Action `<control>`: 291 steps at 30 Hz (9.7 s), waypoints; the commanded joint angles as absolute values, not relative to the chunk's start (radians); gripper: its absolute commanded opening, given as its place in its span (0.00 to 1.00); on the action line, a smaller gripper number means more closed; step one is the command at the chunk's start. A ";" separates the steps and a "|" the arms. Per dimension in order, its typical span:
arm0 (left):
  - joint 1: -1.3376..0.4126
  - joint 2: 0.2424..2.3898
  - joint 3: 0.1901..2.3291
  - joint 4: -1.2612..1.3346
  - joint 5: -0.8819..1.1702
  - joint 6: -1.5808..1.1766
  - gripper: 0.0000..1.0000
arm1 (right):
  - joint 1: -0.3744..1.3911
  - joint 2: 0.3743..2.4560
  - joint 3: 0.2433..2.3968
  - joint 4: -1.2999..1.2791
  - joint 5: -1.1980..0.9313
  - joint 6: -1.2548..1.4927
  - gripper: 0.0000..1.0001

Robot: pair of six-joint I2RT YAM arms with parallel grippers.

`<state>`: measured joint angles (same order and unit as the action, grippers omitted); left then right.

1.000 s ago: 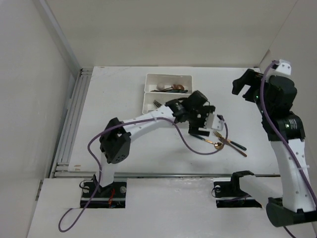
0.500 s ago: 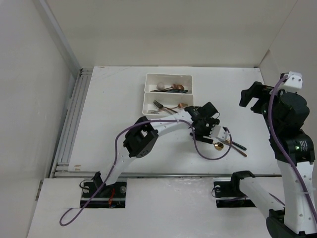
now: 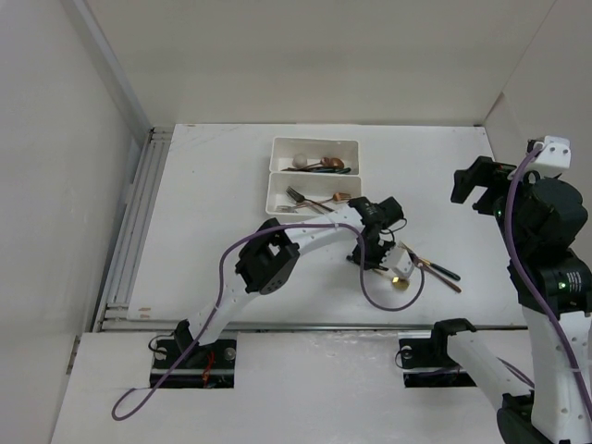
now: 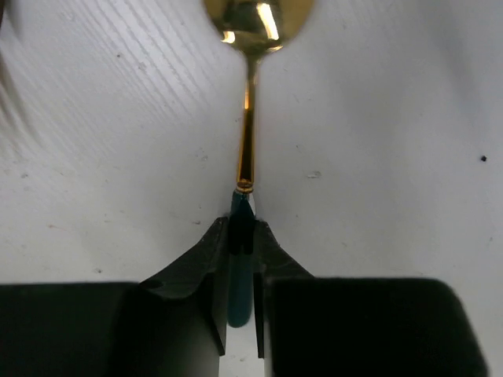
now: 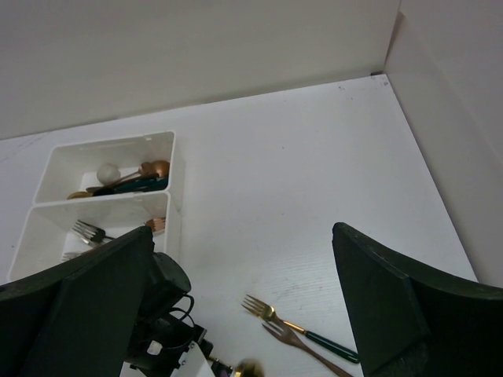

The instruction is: Sort the eating utensils into containers

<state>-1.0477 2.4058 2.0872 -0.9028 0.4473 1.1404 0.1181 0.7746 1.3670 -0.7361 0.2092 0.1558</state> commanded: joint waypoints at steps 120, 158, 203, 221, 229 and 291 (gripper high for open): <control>0.178 1.812 2.054 -0.466 0.468 0.005 0.73 | -0.035 1.430 0.981 -0.454 0.029 -0.899 0.00; 0.282 1.809 2.029 -0.537 0.399 0.121 0.76 | -0.166 1.698 0.983 -0.695 -0.040 -1.261 0.05; 0.324 1.741 1.967 -0.537 0.377 0.134 0.76 | 0.537 1.822 1.634 -0.584 -0.152 -0.927 1.00; 0.324 1.782 2.075 -0.528 0.437 0.106 0.76 | 0.068 1.293 0.824 -0.718 0.052 -0.943 1.00; 0.353 1.782 2.115 -0.528 0.425 0.106 0.76 | 0.038 1.373 0.741 -0.654 -0.005 -0.888 1.00; 0.453 1.456 1.826 -0.557 0.501 0.224 0.86 | 0.670 1.954 1.844 -0.549 0.078 -0.666 1.00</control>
<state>0.4473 1.5368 1.8477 -0.5846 0.4431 0.1783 0.6624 2.0575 1.8072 -0.6636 0.0418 -0.7044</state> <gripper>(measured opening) 0.843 0.978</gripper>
